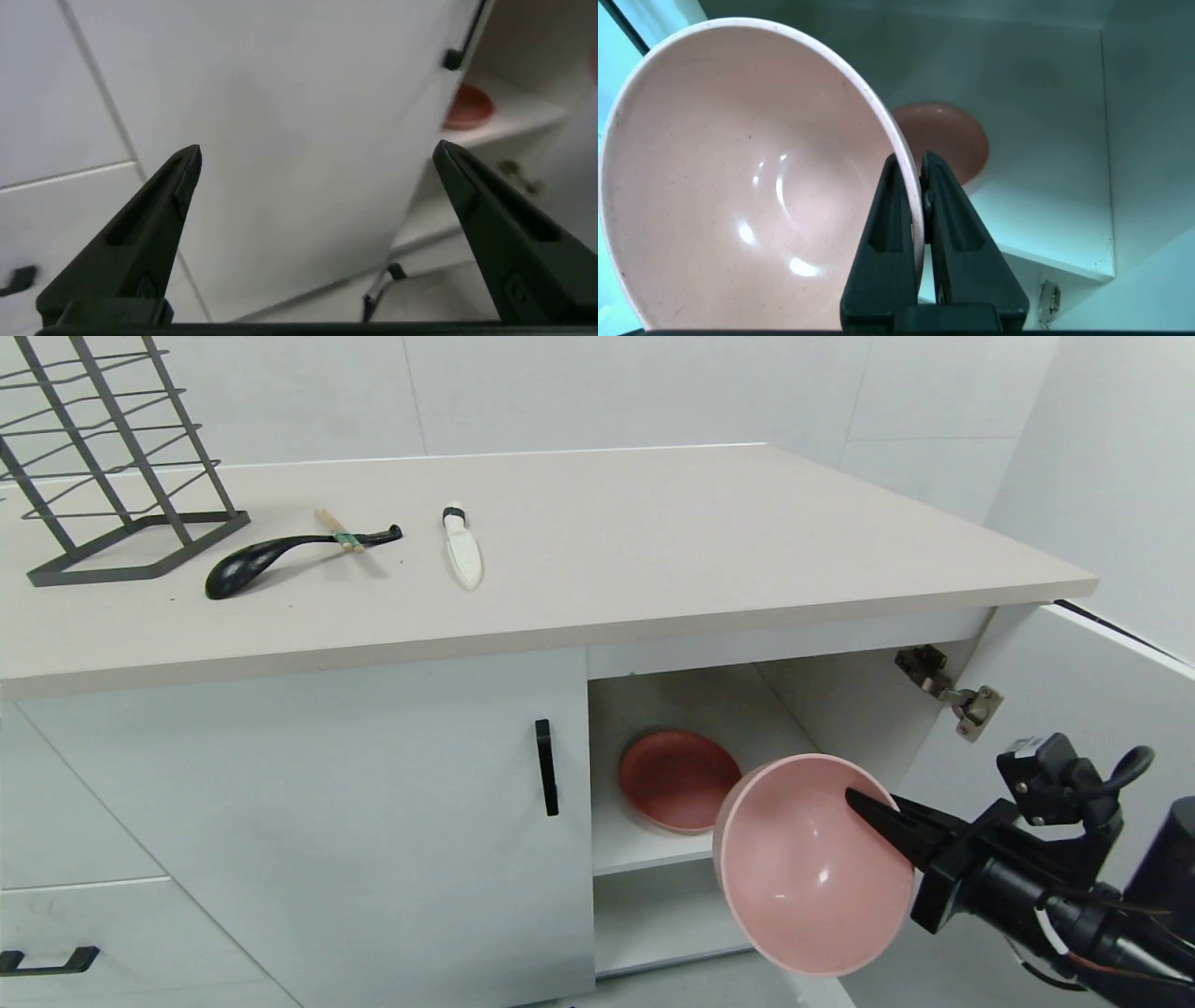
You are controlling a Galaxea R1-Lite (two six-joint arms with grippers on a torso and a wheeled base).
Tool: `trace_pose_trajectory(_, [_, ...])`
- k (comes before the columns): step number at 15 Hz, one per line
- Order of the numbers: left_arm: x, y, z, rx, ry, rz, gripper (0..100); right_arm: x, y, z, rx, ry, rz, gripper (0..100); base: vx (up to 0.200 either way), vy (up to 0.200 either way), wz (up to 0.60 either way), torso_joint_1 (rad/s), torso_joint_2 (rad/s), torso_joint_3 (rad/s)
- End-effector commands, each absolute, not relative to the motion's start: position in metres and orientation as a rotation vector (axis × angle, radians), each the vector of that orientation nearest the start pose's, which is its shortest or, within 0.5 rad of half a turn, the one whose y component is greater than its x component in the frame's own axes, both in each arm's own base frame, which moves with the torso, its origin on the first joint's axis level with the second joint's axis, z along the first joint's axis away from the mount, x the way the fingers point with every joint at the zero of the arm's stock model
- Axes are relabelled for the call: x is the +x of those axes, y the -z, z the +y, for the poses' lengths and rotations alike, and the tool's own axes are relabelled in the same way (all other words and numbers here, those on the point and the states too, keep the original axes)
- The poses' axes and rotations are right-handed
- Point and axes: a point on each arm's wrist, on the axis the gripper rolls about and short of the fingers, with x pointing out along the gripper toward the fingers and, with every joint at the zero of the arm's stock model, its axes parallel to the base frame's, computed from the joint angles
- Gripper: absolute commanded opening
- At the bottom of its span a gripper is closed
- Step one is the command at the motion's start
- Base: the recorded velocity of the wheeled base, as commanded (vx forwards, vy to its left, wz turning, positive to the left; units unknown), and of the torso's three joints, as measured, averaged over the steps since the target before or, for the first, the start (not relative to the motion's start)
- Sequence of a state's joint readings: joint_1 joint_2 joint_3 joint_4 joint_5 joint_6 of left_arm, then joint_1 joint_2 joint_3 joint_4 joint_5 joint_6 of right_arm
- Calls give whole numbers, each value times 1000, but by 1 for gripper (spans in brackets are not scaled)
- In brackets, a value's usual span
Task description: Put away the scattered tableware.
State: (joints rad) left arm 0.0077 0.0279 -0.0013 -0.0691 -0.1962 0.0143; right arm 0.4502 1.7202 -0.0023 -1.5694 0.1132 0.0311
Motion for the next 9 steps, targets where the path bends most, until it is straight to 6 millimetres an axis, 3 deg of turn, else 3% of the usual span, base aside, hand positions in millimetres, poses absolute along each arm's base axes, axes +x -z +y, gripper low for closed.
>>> trace_pose_trajectory(1, [-24, -83, -4, 27, 177, -60, 100, 176, -99, 86, 6, -549, 146, 0, 0, 0, 0, 0, 0, 0])
trace_pose_trajectory(5, [-24, -82, -3, -7, 138, -53, 100, 183, -93, 88, -2, -544, 176, 0, 0, 0, 0, 0, 0, 0])
trace_pose_trajectory(7, [-23, -83, 0, 57, 18, -68, 100, 198, -82, 94, -7, -541, 211, 0, 0, 0, 0, 0, 0, 0])
trace_pose_trajectory(9, [-22, -75, -1, 17, 63, 7, 100, 212, -74, 104, -11, -555, 223, 0, 0, 0, 0, 0, 0, 0])
